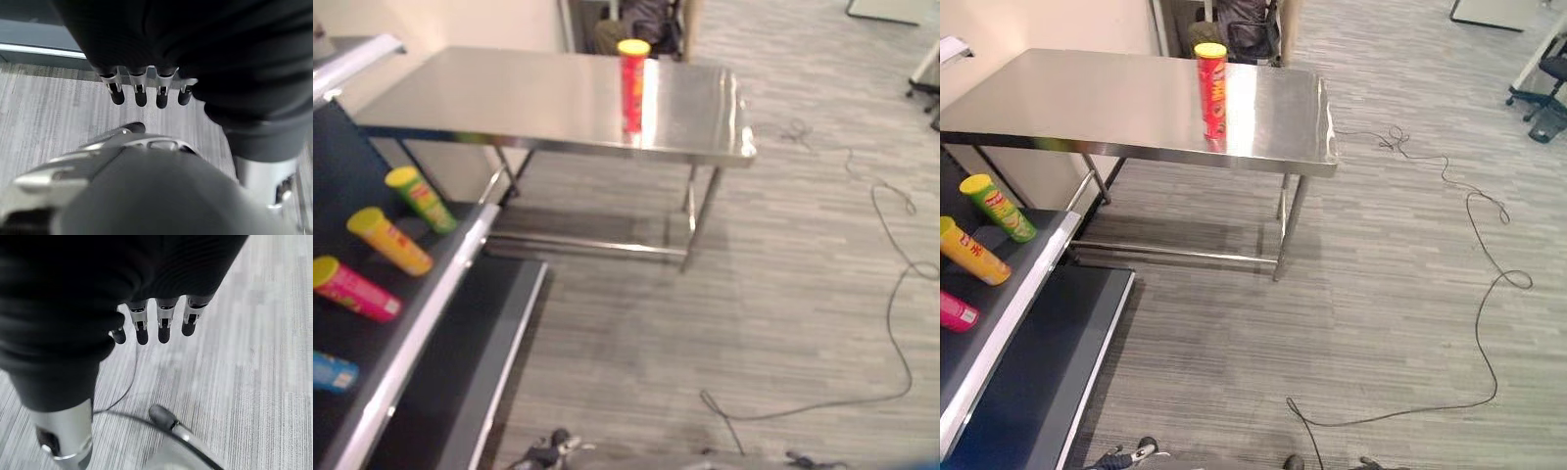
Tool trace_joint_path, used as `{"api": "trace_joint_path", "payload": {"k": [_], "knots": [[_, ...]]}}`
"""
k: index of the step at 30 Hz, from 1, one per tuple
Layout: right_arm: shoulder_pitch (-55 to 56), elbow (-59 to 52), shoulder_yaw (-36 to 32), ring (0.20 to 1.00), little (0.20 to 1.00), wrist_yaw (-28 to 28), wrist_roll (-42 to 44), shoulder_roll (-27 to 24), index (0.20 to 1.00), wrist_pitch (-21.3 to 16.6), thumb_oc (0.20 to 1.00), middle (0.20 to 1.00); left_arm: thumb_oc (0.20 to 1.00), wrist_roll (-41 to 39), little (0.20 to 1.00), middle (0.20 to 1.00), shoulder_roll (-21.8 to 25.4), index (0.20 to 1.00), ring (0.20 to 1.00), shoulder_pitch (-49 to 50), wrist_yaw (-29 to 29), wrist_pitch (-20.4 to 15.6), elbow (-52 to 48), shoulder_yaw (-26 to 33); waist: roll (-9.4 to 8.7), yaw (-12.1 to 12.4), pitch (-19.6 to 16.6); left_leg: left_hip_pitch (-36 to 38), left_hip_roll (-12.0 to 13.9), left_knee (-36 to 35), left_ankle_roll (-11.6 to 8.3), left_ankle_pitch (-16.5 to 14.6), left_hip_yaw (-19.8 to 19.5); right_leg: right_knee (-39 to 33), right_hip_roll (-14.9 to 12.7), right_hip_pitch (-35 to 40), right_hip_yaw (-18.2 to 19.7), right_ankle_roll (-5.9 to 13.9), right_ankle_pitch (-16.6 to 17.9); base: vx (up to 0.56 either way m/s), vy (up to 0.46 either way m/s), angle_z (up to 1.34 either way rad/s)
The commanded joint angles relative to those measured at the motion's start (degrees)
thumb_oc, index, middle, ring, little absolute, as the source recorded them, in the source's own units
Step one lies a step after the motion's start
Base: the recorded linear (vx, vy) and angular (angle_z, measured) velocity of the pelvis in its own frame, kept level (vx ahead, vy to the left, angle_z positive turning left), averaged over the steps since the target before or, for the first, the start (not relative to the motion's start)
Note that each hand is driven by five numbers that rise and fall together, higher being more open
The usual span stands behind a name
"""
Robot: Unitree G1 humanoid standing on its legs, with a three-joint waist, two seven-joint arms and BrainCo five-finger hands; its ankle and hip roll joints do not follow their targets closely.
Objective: Put the goods on the table back onto the shelves and tidy them up.
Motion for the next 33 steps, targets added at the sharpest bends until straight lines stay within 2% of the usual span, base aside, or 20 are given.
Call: {"api": "trace_joint_path", "payload": {"k": [1,2,3,4,9,13,18,23,24,25,26,27,28,29,30,31,32,33], "knots": [[-5.76,2.19,-2.32,1.0,1.0,-0.8,7.3,1.09,1.0,-1.28,1.0,1.0,1.0,-0.06,1.0,1.0,1.39,1.0,1.0,-3.79,0.41,0.22,3.91,1.15,-0.78,0.68,4.05,-1.92,-5.63,-10.9,1.31,-0.89,-6.62,0.65,-3.4,3.37,1.03,2.63,-4.94,0.13,-0.177,-0.33],[-5.31,3.29,-3.11,1.0,1.0,0.48,8.24,0.56,1.0,-0.78,1.0,1.0,1.0,-0.83,1.0,1.0,2.32,1.0,1.0,-3.8,-0.1,0.19,4.08,1.62,-0.66,1.16,3.49,0.15,-9.18,-10.9,2.38,-3.56,-12.67,0.57,-2.38,4.23,3.58,1.92,-5.61,0.12,-0.121,-0.28],[-5.32,3.3,-3.12,1.0,1.0,0.48,8.24,0.54,1.0,-0.78,1.0,1.0,1.0,-0.84,1.0,1.0,2.31,1.0,1.0,-3.81,-0.1,0.19,4.08,1.61,-0.64,1.09,3.37,-0.06,-9.21,-10.9,2.4,-3.47,-12.76,0.57,-2.38,4.06,3.51,1.93,-5.54,0.15,-0.2,-0.08],[-5.1,3.57,-3.57,1.0,1.0,-0.09,9.06,0.76,1.0,-1.18,1.0,1.0,1.0,0.43,1.0,1.0,-0.46,1.0,1.0,-2.57,1.06,-0.36,3.59,-0.16,-0.13,2.05,3.65,0.13,-9.91,-10.9,2.31,-2.94,-14.32,0.62,-1.31,5.02,3.99,1.21,-6.11,0.03,-0.078,-0.06],[-4.75,2.42,-3.64,1.0,1.0,-0.4,10.41,1.82,1.0,-1.2,1.0,1.0,1.0,2.92,1.0,1.0,-2.34,1.0,1.0,-2.03,1.27,0.45,4.53,-3.35,1.25,0.39,3.02,1.49,-9.53,-10.9,2.16,-3.04,-12.21,0.57,-0.69,6.62,4.35,1.22,-6.44,0.06,0.008,0.07],[-3.83,2.09,-1.04,1.0,1.0,0.02,7.28,3.2,1.0,-0.85,1.0,1.0,1.0,3.12,1.0,1.0,-2.58,1.0,1.0,-0.84,0.51,0.57,5.51,-3.08,1.68,0.65,2.12,2.74,-10.15,-10.9,2.26,-4.72,-12.77,0.57,-1.15,7.07,4.48,1.59,-6.26,0.06,0.054,-0.03],[-3.48,1.56,0.35,1.0,1.0,0.44,5.47,4.5,1.0,-0.45,1.0,1.0,1.0,5.11,1.0,1.0,-2.61,1.0,1.0,-0.17,0.57,0.8,6.33,-3.66,1.55,0.67,1.31,4.06,-10.71,-10.9,2.61,-6.53,-11.38,0.57,-2.26,6.99,4.92,2.71,-5.28,0.05,0.051,0.0],[-3.54,0.66,1.31,1.0,1.0,0.45,4.73,5.03,1.0,-0.6,1.0,1.0,1.0,4.16,1.0,1.0,-1.53,1.0,1.0,0.61,0.4,0.95,6.43,-2.11,0.89,0.65,1.15,6.29,-10.22,-10.9,3.27,-8.19,-10.08,0.57,-2.3,7.78,6.2,2.42,-5.38,0.05,-0.009,-0.18],[-4.55,0.07,2.5,1.0,1.0,0.26,4.41,4.97,1.0,-0.75,1.0,1.0,1.0,3.35,1.0,1.0,-0.99,1.0,1.0,0.11,0.24,0.84,5.64,-1.93,0.02,1.47,2.93,5.67,-9.04,-4.98,3.81,-9.18,-10.91,0.91,-1.68,7.68,7.94,1.23,-6.11,-0.04,-0.121,-0.18],[-5.17,-0.01,2.74,1.0,1.0,0.12,5.11,4.93,1.0,-0.74,1.0,1.0,1.0,2.47,1.0,1.0,-1.52,1.0,1.0,-1.08,0.2,0.43,4.57,-2.6,-0.31,2.45,4.89,1.58,-10.05,2.5,3.86,-8.96,-14.09,0.94,-1.26,7.51,8.77,0.56,-6.15,-0.08,-0.112,-0.21],[-5.19,0.0,2.73,1.0,1.0,0.12,5.11,4.93,1.0,-0.74,1.0,1.0,1.0,2.47,1.0,1.0,-1.52,1.0,1.0,-1.1,0.2,0.43,4.58,-2.6,-0.33,2.29,4.68,1.18,-10.11,2.61,3.88,-8.91,-14.28,0.95,-1.28,7.27,8.62,0.57,-6.11,-0.15,-0.122,-0.36],[-5.71,0.45,2.63,1.0,1.0,-0.53,5.52,4.02,1.0,-0.96,1.0,1.0,1.0,-1.91,1.0,1.0,-0.4,1.0,1.0,-2.92,0.23,0.32,2.42,-1.98,-1.34,3.73,7.48,-5.44,-13.48,12.52,3.52,-7.22,-20.0,0.57,-1.41,8.06,8.57,-0.49,-6.37,-0.08,-0.071,-0.4],[-5.74,0.47,2.61,1.0,1.0,-0.52,5.52,4.03,1.0,-0.97,1.0,1.0,1.0,-1.92,1.0,1.0,-0.39,1.0,1.0,-2.96,0.23,0.33,2.42,-1.98,-1.28,3.58,7.46,-5.7,-13.53,12.84,3.52,-7.35,-20.2,0.57,-1.37,8.05,8.41,-0.48,-6.39,-0.02,-0.058,-0.41],[-5.68,1.01,2.21,1.0,1.0,-0.78,5.5,3.58,1.0,-0.75,1.0,1.0,1.0,-3.02,1.0,1.0,-0.29,1.0,1.0,-3.33,0.53,-0.03,2.17,-1.64,-1.54,4.02,7.8,-7.18,-14.17,12.74,3.91,-7.97,-20.24,0.57,-1.49,9.0,7.94,-0.52,-6.94,0.15,0.045,-0.04],[-5.39,1.72,1.89,1.0,1.0,-0.82,5.36,3.23,1.0,-0.44,1.0,1.0,1.0,-4.76,1.0,1.0,-0.33,1.0,1.0,-3.16,-0.14,-0.2,2.27,-0.67,-1.81,4.92,7.82,-7.51,-14.15,8.84,4.56,-9.78,-18.85,0.57,-1.39,10.42,7.85,-0.09,-7.96,0.27,0.097,0.15],[-5.05,2.3,1.32,1.0,1.0,-0.76,5.43,3.18,1.0,-0.33,1.0,1.0,1.0,-6.19,1.0,1.0,-0.34,1.0,1.0,-2.73,-0.75,-0.08,2.91,0.74,-1.95,5.83,7.24,-8.51,-13.75,4.77,5.03,-8.57,-18.32,0.57,-1.02,11.19,7.65,0.41,-8.7,0.44,0.222,0.28],[-4.76,2.4,0.95,1.0,1.0,-0.51,5.88,3.34,1.0,-0.35,1.0,1.0,1.0,-9.35,1.0,1.0,0.39,1.0,1.0,-1.98,-0.93,-0.03,3.46,3.36,-2.43,7.94,6.97,-10.0,-13.91,-5.44,5.09,-6.69,-17.7,0.57,-1.21,12.73,8.29,1.11,-10.64,0.33,0.193,0.15],[-4.76,2.4,0.95,1.0,1.0,-0.51,5.88,3.34,1.0,-0.35,1.0,1.0,1.0,-9.35,1.0,1.0,0.39,1.0,1.0,-1.98,-0.93,-0.03,3.46,3.36,-2.43,7.94,6.96,-10.0,-13.91,-5.45,5.09,-6.68,-17.7,0.57,-1.2,12.72,8.29,1.11,-10.64,0.32,0.21,-0.22]]}}
